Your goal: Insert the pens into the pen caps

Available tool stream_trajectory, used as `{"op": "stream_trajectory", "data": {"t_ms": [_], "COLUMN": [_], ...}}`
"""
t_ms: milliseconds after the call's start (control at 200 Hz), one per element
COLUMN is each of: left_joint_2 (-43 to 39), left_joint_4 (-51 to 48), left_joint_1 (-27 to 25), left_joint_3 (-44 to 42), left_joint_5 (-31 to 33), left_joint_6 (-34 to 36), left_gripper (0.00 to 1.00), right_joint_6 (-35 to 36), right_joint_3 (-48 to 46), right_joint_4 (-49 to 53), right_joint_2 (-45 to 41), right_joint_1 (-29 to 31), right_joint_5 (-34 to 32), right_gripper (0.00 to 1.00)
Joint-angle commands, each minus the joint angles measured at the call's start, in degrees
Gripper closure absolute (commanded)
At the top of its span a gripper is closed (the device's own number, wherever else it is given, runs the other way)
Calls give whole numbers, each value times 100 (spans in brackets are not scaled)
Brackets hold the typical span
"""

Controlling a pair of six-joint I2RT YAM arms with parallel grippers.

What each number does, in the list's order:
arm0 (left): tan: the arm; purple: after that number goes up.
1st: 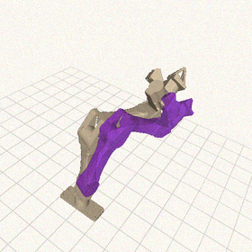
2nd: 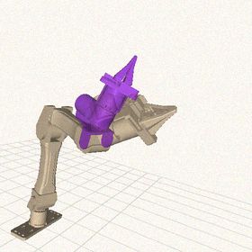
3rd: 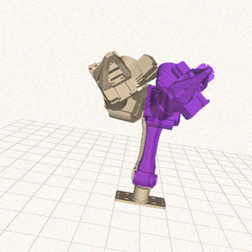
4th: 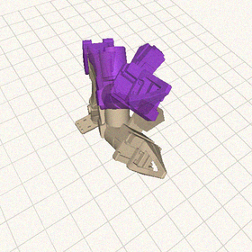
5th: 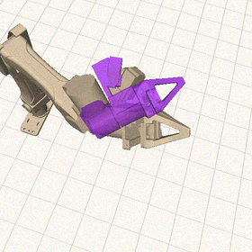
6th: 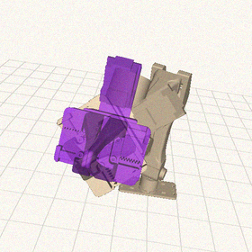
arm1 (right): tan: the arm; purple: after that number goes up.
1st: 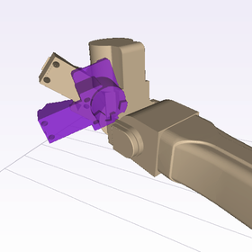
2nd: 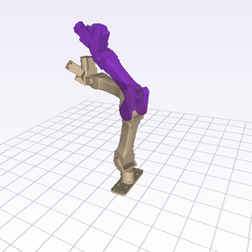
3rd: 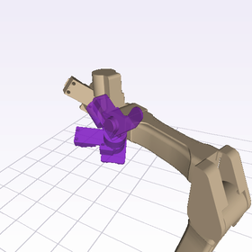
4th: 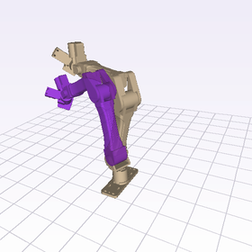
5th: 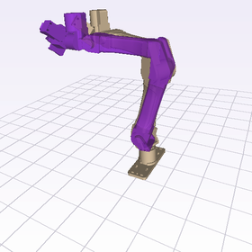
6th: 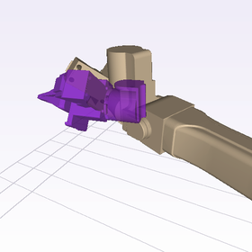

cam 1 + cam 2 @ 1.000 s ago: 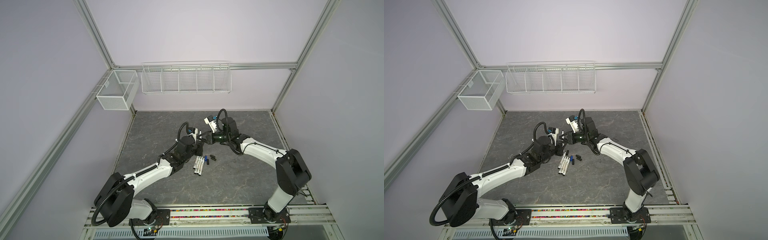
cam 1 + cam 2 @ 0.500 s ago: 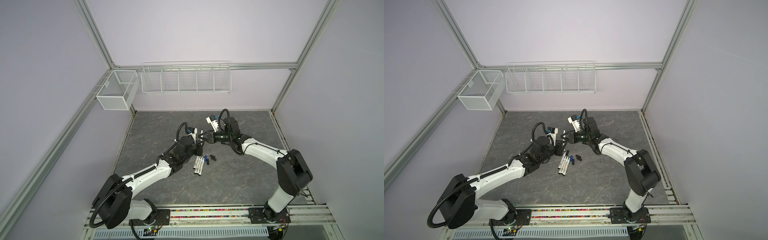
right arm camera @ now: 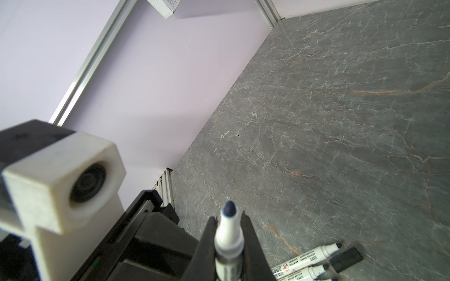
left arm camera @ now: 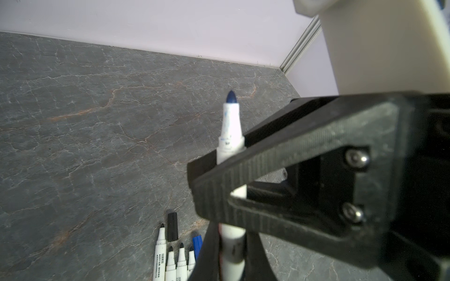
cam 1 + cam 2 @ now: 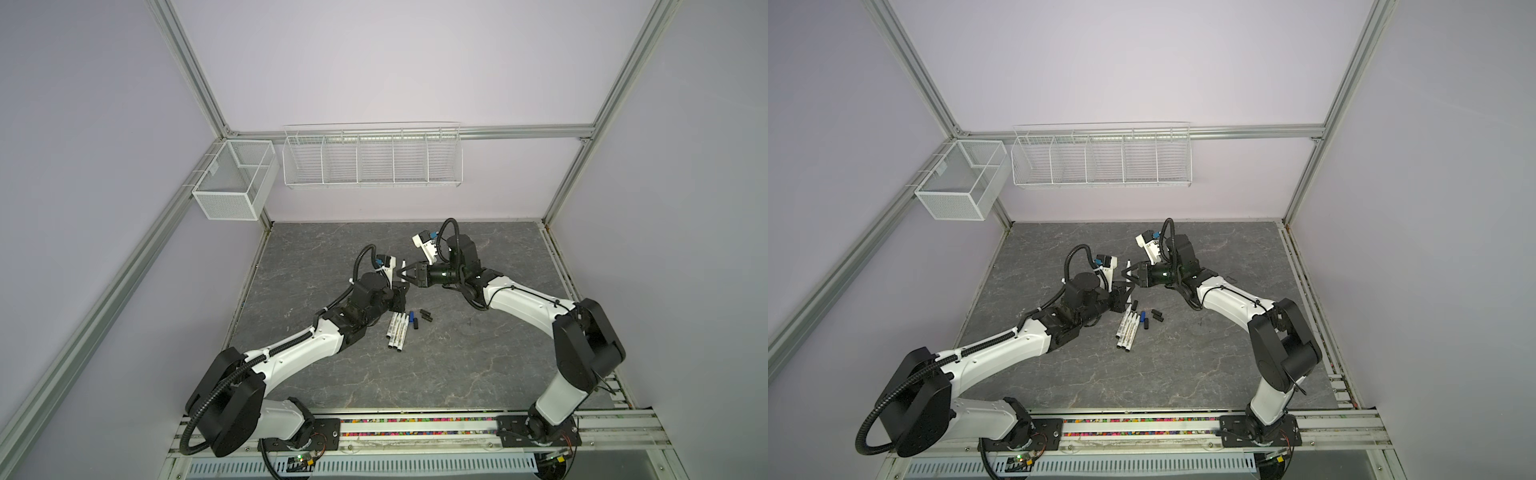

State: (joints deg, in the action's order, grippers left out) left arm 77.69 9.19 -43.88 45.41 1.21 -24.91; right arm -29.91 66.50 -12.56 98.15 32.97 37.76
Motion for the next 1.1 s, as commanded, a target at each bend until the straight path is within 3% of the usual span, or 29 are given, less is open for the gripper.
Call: {"op": "stream_trajectory", "data": {"t_ms": [0, 70, 180, 255, 355, 515, 865, 1095], "left_joint_2": [88, 64, 22, -66, -205, -325, -262, -420], "left_joint_4": [127, 71, -545, -902, -1326, -1462, -1408, -1395], "left_joint_1": [37, 37, 59, 88, 261, 503, 502, 503], "left_joint_3": [91, 65, 128, 60, -75, -331, -344, -435], "left_joint_5": [173, 346, 1189, 1877, 2452, 2559, 2459, 2533], "left_joint_6": [-160, -174, -325, -477, -947, -1482, -1455, -1387], "left_gripper": [100, 100, 100, 100, 100, 100, 100, 100], "right_joint_6": [109, 145, 385, 671, 1123, 1808, 2271, 2345], "right_joint_3": [-102, -93, -126, -225, -188, 201, 1699, 1986], "right_joint_4": [69, 170, 552, 921, 1806, 3221, 5085, 5499], "right_joint_2": [-251, -270, -423, -576, -561, -28, 1443, 1815], "right_joint_1": [-37, -50, -72, -65, 18, 369, 810, 984], "right_joint_5": [63, -14, -393, -867, -1688, -2540, -3047, -3423], "right_gripper": [93, 91, 57, 49, 50, 54, 58, 58]}}
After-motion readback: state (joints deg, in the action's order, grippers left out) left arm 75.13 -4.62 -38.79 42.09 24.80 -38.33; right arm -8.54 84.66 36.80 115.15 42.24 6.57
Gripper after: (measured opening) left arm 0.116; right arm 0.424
